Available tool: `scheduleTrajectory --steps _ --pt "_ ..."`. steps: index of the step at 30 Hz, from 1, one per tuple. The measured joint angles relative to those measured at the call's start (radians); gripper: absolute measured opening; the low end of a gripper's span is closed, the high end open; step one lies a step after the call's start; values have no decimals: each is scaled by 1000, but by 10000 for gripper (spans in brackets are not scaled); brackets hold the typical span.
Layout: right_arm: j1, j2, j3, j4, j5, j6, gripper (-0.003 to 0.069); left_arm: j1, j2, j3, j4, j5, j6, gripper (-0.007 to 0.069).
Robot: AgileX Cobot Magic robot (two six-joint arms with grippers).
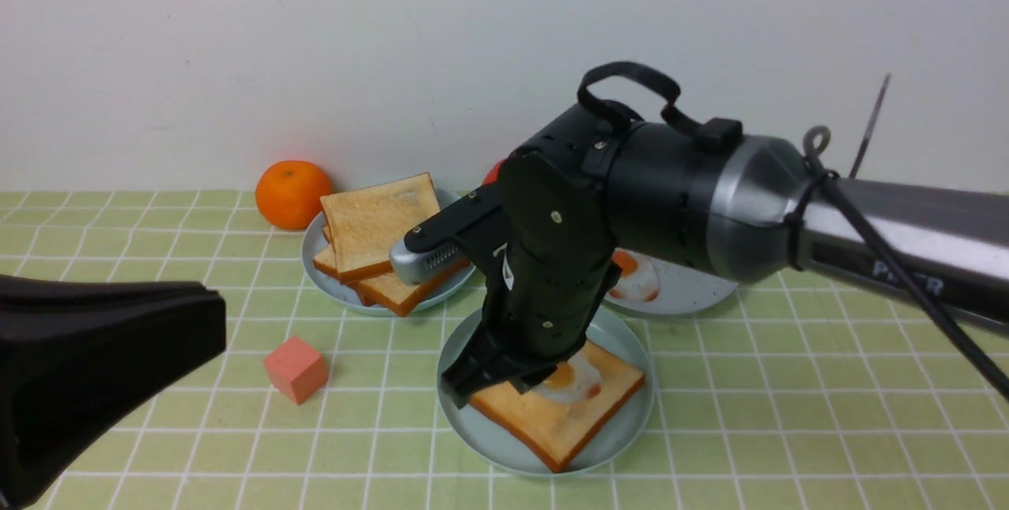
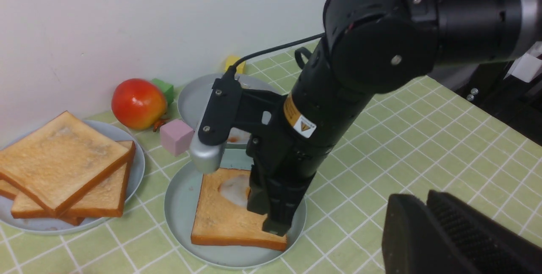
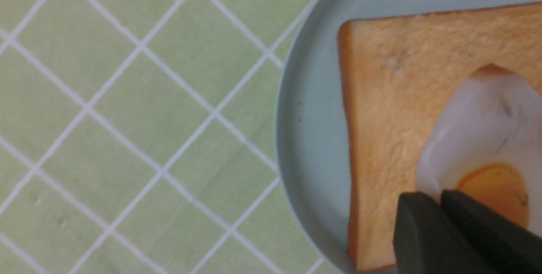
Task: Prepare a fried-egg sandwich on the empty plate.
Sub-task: Use the right arm to place the fried egg on the slice of bread in the middle, then use the left arm to grab a slice of bread
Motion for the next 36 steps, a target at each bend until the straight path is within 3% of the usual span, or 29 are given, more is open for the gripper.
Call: scheduleTrajectory --steps 6,17,20,26,30,34,36 --pt "0 29 2 -100 -14 49 46 0 0 0 0 1 0 68" --pt "0 79 2 -113 -37 77 80 0 0 0 -12 1 0 73" --pt "0 82 2 -112 -66 77 163 0 0 0 -16 1 0 74" --pt "0 85 2 -91 -94 79 420 0 0 0 -19 19 0 76" --pt "0 61 2 -88 -48 79 486 0 0 0 -19 68 0 81" --pt "0 -29 2 -86 54 75 424 0 17 0 -19 114 -3 83" --pt "0 -110 5 -93 147 73 327 0 52 0 -20 138 -25 83"
